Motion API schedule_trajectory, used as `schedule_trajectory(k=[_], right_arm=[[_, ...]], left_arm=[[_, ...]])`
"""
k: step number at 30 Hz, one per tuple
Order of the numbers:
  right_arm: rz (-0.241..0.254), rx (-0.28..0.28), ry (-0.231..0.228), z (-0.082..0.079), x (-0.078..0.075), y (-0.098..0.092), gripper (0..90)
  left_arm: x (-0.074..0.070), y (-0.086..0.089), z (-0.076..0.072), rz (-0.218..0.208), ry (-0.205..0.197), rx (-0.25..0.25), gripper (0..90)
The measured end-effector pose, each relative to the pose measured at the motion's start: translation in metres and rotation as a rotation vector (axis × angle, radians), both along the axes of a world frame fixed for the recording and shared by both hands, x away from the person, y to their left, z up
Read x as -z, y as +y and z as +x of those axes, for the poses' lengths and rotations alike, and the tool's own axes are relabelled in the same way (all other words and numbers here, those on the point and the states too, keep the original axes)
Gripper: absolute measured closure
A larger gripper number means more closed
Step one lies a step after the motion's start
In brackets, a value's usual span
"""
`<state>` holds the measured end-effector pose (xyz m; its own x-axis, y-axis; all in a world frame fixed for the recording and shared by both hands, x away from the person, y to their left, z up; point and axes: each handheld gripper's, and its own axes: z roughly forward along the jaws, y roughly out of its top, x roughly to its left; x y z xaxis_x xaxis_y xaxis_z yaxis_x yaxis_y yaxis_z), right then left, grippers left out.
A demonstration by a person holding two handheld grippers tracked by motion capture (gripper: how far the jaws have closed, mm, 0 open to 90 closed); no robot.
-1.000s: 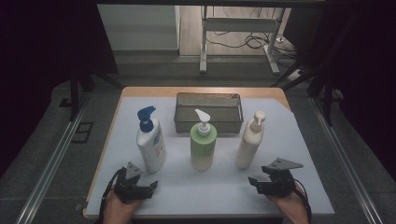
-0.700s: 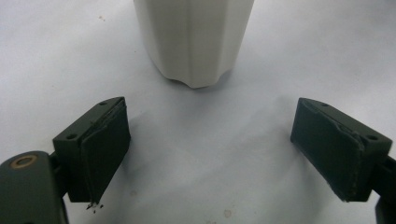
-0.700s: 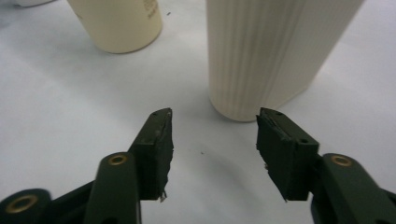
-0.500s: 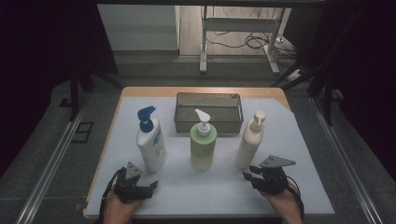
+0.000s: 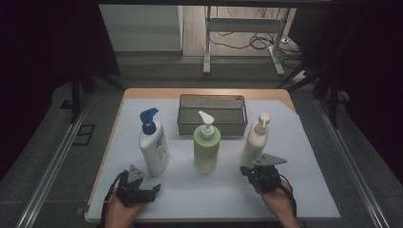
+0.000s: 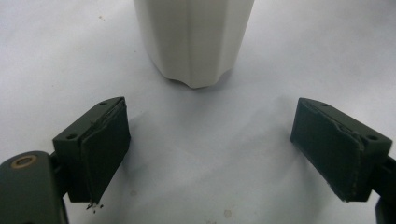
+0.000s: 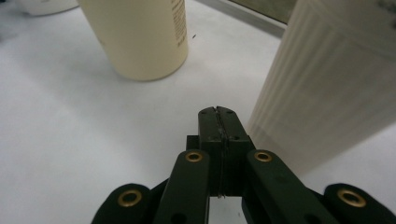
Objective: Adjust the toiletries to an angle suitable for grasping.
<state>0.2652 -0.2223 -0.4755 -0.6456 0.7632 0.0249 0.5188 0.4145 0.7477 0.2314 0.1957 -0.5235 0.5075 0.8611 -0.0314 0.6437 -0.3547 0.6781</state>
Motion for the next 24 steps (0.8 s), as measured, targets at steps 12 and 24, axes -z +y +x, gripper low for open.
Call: schedule_trajectory(k=[12, 24], right_arm=[[-0.05, 0.064, -0.031, 0.013, 0.007, 0.015, 89.8], [-0.047, 0.081, -0.027, 0.012, 0.01, 0.005, 89.8]], left_arm=[[0.0, 0.0, 0.0, 0.0, 0.0, 0.0, 11.7], [0.0, 0.0, 0.0, 0.0, 0.0, 0.0, 11.7]])
